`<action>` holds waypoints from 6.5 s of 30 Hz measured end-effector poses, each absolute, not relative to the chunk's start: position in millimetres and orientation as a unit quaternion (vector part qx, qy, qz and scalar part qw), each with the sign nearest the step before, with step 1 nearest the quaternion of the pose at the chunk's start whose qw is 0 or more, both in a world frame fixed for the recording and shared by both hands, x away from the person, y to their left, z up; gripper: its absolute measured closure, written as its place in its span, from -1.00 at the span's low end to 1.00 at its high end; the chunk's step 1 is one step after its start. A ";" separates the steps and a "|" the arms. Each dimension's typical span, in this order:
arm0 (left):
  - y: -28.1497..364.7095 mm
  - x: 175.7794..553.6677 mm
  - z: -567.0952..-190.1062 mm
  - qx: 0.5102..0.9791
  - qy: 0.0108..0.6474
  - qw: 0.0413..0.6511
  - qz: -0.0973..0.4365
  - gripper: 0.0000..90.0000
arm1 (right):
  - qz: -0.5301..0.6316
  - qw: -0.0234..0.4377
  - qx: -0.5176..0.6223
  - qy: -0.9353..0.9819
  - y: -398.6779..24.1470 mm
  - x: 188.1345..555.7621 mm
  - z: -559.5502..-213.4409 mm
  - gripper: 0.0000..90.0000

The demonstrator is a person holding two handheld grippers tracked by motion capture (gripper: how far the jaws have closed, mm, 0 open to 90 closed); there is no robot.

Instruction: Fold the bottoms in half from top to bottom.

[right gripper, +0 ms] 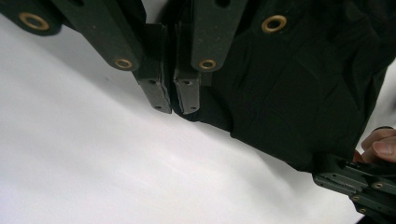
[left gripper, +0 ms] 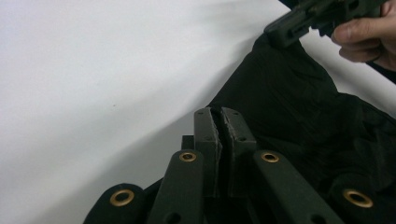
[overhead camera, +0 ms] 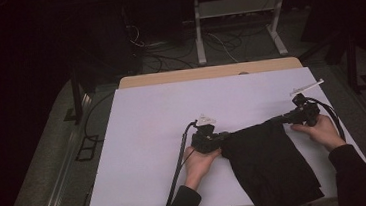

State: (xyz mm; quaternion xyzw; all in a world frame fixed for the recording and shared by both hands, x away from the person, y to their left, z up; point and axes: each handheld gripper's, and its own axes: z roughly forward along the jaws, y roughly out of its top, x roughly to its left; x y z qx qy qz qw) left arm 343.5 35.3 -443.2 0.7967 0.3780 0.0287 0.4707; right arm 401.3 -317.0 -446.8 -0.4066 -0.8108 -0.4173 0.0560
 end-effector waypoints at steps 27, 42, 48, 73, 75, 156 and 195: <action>96.9 365.3 -390.3 0.829 0.356 0.422 0.089 0.88 | -0.434 0.035 -0.418 -0.797 -243.5 406.4 -424.6 0.88; 112.6 398.6 -386.4 0.829 0.360 0.418 0.094 0.88 | -0.440 0.019 -0.428 -0.789 -224.0 426.1 -420.5 0.88; 113.2 415.2 -388.0 0.835 0.356 0.410 0.092 0.88 | -0.429 0.013 -0.435 -0.792 -221.6 435.7 -416.4 0.88; 119.3 475.6 -380.5 0.825 0.369 0.406 0.132 0.88 | -0.453 -0.029 -0.445 -0.772 -207.3 486.1 -404.0 0.88; 118.2 477.7 -382.4 0.824 0.370 0.407 0.138 0.88 | -0.449 -0.035 -0.447 -0.773 -206.2 488.6 -405.9 0.88; 205.7 379.9 -397.3 0.758 0.376 0.507 0.163 -1.00 | -0.477 -0.088 -0.447 -0.751 -276.7 364.7 -410.4 -1.00; 223.5 283.6 -430.2 0.779 0.350 0.500 0.146 -1.00 | -0.475 -0.119 -0.437 -0.754 -285.8 269.2 -443.6 -1.00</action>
